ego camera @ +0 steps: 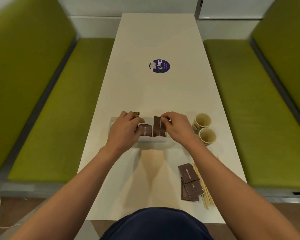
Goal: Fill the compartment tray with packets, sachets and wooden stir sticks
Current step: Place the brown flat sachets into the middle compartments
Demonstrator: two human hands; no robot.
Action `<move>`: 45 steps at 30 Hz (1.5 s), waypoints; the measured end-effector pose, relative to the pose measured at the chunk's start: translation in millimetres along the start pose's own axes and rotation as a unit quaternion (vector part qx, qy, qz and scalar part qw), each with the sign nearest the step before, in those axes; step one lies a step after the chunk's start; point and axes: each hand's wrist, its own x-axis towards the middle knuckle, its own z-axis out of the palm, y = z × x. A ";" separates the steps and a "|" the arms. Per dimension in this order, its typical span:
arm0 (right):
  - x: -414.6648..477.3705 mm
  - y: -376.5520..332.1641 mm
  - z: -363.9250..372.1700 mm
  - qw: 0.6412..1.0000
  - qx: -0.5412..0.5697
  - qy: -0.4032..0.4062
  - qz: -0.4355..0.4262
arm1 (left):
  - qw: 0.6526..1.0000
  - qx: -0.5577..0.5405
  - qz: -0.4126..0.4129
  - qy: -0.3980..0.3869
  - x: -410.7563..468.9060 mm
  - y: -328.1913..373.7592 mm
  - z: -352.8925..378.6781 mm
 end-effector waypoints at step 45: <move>-173.1 102.3 -19.4 0.990 -0.075 -0.119 -0.023 | 0.975 -0.103 0.000 -0.198 -92.1 123.8 70.4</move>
